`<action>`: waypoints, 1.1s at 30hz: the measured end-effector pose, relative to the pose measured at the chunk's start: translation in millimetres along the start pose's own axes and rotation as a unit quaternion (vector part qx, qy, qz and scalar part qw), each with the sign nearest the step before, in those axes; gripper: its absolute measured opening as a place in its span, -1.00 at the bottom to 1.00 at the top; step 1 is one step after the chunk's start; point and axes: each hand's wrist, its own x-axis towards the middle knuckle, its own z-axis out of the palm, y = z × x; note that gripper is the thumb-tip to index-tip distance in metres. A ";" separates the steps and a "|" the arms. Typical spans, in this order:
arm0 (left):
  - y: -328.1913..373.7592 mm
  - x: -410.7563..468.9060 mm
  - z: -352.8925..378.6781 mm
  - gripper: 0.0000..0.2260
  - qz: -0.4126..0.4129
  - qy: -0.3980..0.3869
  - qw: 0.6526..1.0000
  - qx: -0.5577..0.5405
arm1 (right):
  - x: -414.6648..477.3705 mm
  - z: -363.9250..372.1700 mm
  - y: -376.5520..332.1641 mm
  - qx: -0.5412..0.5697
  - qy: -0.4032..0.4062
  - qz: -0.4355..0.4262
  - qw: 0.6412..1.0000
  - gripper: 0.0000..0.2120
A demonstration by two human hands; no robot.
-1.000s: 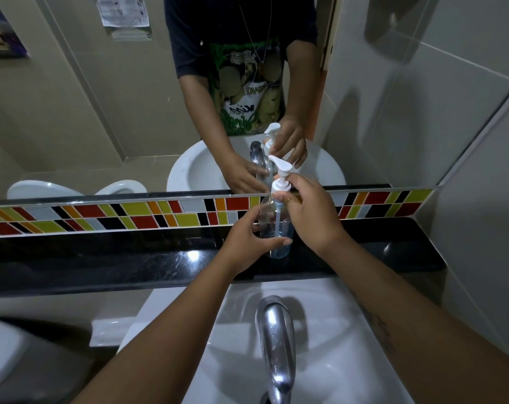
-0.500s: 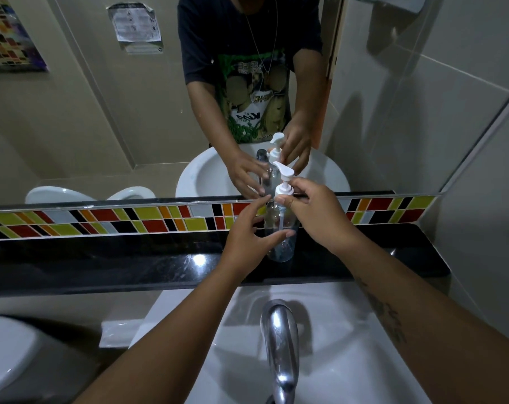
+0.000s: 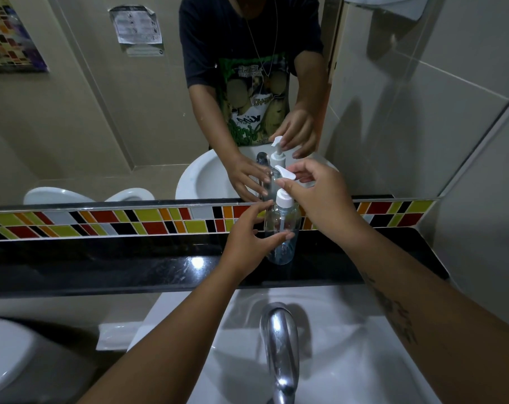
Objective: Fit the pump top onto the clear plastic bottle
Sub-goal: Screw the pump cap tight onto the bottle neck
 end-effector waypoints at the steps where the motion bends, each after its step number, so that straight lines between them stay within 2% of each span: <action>1: 0.5 0.5 -0.5 -0.38 -0.002 -0.001 1.000 0.003 | 0.6 0.1 -0.4 -0.004 0.002 -0.005 1.000 -0.73; 4: 0.8 2.4 -2.8 -0.35 -0.007 -0.008 1.000 0.010 | 2.5 -2.4 -0.6 -0.025 -0.015 -0.016 0.999 -0.78; 8: 0.2 3.6 -5.8 -0.32 -0.007 -0.016 1.000 0.016 | 9.5 -12.1 -0.3 -0.059 -0.084 -0.041 0.994 -0.78; 12: 0.0 4.5 -7.6 -0.33 -0.007 -0.021 0.999 0.024 | 17.9 -25.4 -0.1 -0.093 -0.169 -0.103 0.976 -0.78; 15: 1.2 5.6 -9.2 -0.35 -0.003 -0.027 0.999 0.024 | 23.4 -33.0 2.2 -0.142 -0.196 -0.160 0.957 -0.77; 17: 1.4 6.3 -9.6 -0.36 -0.001 -0.031 0.999 0.025 | 25.9 -35.9 4.4 -0.156 -0.202 -0.168 0.952 -0.75; 27: -0.1 8.4 -10.3 -0.35 -0.005 -0.034 0.999 0.030 | 20.0 -33.4 5.6 -0.049 -0.222 -0.081 0.971 -0.70; 31: 0.8 5.8 -8.7 -0.29 -0.008 -0.025 1.000 0.014 | 9.4 -32.6 6.6 0.011 -0.196 -0.050 0.979 -0.43; 33: 1.4 4.6 -7.4 -0.22 -0.008 -0.021 1.000 0.000 | 0.1 -31.4 14.6 0.044 -0.163 -0.026 0.985 -0.39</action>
